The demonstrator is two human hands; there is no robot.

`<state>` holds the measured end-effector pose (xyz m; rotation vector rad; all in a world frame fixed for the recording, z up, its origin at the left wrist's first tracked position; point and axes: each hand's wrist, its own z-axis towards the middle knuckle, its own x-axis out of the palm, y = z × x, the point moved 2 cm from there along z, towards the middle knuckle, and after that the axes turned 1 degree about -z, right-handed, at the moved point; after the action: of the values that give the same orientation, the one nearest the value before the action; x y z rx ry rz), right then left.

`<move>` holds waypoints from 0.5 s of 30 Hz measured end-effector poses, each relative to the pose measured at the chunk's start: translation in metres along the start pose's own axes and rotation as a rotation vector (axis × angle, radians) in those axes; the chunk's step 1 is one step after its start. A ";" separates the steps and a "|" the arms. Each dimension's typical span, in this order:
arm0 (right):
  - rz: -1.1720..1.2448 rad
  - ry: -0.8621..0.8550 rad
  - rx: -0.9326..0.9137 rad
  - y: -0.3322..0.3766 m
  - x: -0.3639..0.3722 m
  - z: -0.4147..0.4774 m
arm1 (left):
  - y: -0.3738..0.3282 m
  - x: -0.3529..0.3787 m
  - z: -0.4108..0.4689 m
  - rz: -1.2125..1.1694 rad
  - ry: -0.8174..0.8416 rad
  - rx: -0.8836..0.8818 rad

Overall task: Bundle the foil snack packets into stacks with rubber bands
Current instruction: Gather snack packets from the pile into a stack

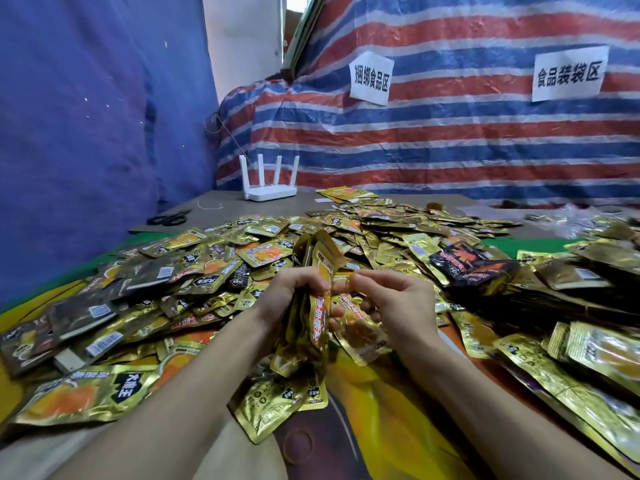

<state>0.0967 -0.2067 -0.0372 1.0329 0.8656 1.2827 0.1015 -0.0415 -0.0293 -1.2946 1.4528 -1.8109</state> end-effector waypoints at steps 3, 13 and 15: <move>0.071 0.074 0.141 0.000 0.000 -0.001 | 0.000 0.003 -0.003 -0.026 0.100 -0.064; 0.421 0.561 0.503 0.009 -0.003 0.001 | -0.004 0.006 -0.013 -0.320 0.445 -0.095; 0.499 0.566 0.483 0.012 -0.004 0.002 | -0.006 0.005 -0.013 -0.346 0.422 -0.068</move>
<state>0.0948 -0.2108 -0.0256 1.3408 1.4581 1.8940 0.0894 -0.0374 -0.0224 -1.3141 1.5866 -2.3954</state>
